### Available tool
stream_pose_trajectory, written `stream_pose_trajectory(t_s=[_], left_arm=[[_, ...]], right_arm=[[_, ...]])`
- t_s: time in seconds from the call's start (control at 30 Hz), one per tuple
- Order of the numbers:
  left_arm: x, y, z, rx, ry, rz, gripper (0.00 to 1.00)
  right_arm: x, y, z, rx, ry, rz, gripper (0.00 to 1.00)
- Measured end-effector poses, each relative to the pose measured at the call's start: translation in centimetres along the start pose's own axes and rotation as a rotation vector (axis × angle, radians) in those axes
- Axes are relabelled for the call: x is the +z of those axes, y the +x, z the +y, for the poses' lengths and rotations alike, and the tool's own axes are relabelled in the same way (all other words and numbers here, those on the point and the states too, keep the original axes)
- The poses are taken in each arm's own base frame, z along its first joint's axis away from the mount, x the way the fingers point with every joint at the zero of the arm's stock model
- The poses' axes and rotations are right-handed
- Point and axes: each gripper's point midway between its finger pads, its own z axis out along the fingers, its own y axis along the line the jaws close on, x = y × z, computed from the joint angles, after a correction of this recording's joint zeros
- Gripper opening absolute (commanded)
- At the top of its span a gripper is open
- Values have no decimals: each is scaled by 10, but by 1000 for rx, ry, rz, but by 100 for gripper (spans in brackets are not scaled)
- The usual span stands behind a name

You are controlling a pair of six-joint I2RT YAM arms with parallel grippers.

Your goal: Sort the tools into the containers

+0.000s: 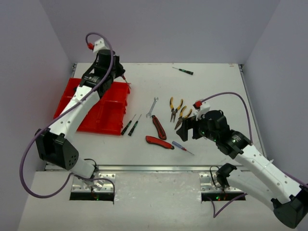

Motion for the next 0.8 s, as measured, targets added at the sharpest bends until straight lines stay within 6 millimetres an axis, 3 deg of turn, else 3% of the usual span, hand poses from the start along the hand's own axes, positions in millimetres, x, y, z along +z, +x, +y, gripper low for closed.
stream_pose_trajectory(t_s=[0.03, 0.13, 0.27, 0.43, 0.53, 0.8], left_arm=[[3, -7, 8, 10, -29, -13, 0], [21, -52, 49, 0, -148, -101, 0], [39, -82, 102, 15, -290, -156, 0], [76, -104, 111, 75, -351, -183, 0], [98, -95, 118, 107, -378, -159, 0], [136, -32, 162, 147, -496, -25, 0]], right_arm=[[1, 3, -2, 1, 8, 10, 99], [3, 10, -6, 1, 27, 35, 99], [3, 12, -7, 1, 32, 40, 99], [3, 12, -7, 1, 32, 41, 99], [3, 13, -7, 1, 32, 44, 99], [4, 18, -7, 2, 23, 56, 99]])
